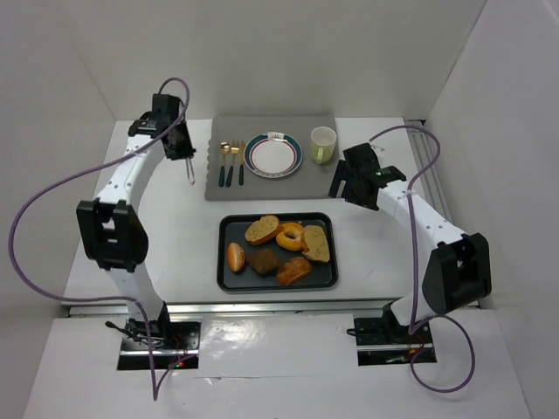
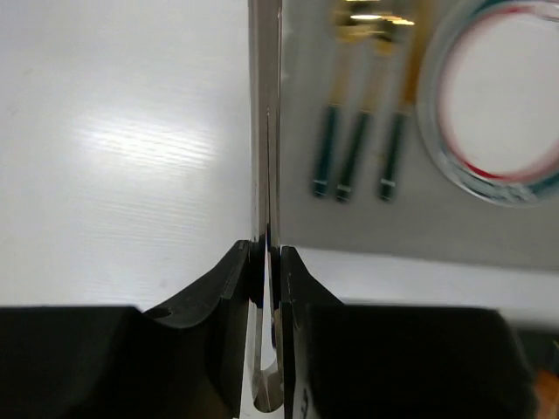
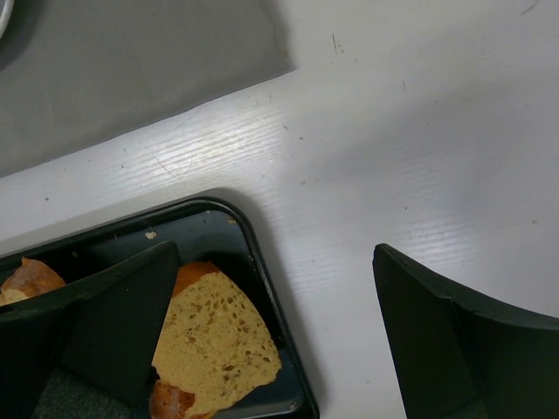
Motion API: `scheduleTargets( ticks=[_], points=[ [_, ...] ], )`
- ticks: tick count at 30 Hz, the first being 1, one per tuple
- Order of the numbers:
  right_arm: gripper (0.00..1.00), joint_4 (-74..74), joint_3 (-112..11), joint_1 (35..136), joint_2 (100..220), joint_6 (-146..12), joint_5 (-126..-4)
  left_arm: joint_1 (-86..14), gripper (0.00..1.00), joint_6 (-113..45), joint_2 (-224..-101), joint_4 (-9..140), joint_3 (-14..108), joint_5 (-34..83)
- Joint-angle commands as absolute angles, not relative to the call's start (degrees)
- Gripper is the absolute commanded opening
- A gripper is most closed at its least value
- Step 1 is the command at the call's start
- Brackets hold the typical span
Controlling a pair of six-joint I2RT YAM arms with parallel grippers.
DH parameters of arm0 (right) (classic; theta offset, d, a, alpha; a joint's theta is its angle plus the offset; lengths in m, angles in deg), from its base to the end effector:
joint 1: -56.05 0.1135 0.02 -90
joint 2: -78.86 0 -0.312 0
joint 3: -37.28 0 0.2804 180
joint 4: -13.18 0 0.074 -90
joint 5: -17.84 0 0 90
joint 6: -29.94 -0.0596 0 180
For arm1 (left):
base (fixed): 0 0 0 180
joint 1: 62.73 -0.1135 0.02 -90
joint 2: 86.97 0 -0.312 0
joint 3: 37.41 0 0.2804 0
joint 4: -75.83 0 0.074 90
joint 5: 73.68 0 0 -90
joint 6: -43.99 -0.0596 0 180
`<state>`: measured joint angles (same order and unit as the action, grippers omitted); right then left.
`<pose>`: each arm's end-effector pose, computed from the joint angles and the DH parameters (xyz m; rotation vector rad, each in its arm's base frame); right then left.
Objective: Place the bread
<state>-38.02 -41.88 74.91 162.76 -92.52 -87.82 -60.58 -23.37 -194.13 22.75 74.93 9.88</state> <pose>0.3268 0.0946 0.2917 0.3993 2.4622 0.0216 0.4805 -0.0114 0.3381 -0.4781 2.3528 -0.0664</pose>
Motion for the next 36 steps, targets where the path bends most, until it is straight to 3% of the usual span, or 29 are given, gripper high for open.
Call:
scheduleTargets(
  ticks=[1,3,8,14,16,21,26,36],
  points=[
    [0.99,-36.1,-45.3,74.6,162.5,-91.8,-88.9,-52.4,0.2,-26.7,-184.4,18.1,72.6,13.5],
    [0.99,-36.6,-46.8,74.6,162.0,-91.3,-89.4,-48.8,0.22,-26.0,-179.1,15.9,70.2,13.5],
    [0.99,-37.8,-48.7,74.1,159.7,-89.4,-90.6,-37.2,0.44,-23.2,-170.7,8.4,63.4,16.1],
    [0.99,-38.5,-49.3,72.5,157.9,-88.7,-93.5,-28.3,0.44,-17.5,-165.1,2.8,62.8,20.4],
    [0.99,-39.2,-49.3,71.7,157.3,-88.7,-94.3,-24.6,0.52,-15.8,-165.1,2.3,62.8,22.0],
    [0.99,-38.5,-48.6,71.1,156.2,-88.7,-92.6,-16.3,0.53,-14.5,-166.2,2.9,62.8,23.3],
    [0.99,-39.2,-48.6,71.1,155.7,-88.7,-92.0,-16.3,0.58,-11.9,-168.2,7.3,60.3,27.7],
    [0.99,-39.8,-47.0,70.6,153.4,-88.7,-92.6,-15.2,0.59,-8.3,-172.5,9.6,59.8,25.3]
  ],
)
